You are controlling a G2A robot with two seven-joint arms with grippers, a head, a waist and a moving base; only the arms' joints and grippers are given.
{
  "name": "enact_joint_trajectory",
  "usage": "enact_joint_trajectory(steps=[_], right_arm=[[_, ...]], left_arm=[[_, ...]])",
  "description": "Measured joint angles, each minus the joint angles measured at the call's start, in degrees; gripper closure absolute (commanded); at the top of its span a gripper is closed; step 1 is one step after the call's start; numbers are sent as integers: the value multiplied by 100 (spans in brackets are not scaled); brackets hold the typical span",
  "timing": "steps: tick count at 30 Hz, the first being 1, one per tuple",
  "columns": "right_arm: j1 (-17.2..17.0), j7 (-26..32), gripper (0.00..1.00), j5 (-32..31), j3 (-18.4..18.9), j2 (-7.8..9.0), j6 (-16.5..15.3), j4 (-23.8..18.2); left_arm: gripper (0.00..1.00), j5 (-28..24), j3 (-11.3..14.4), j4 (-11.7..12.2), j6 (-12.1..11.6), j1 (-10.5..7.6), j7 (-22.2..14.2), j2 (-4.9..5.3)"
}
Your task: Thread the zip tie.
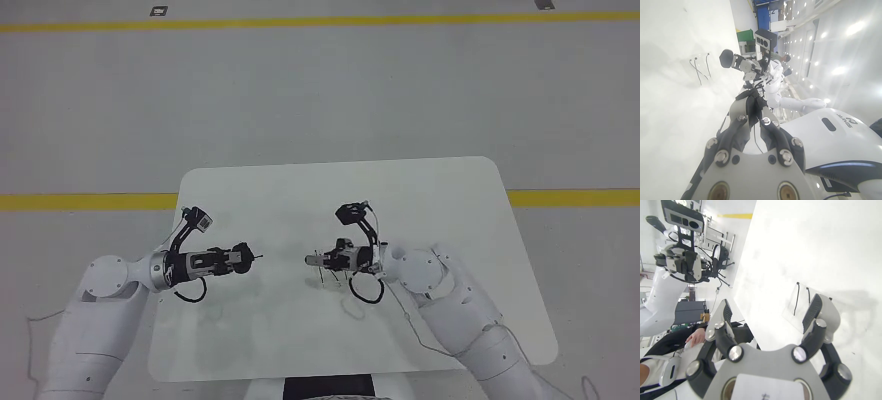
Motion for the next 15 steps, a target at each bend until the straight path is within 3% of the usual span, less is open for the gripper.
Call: enact_joint_trajectory(steps=[4, 15], right_arm=[[96, 297, 0, -20, -155, -3, 1, 59], [86, 198, 0, -178, -230, -2, 40, 78]], left_arm=[[100, 0, 0, 0, 0, 0, 0, 0], [100, 0, 0, 0, 0, 0, 0, 0]])
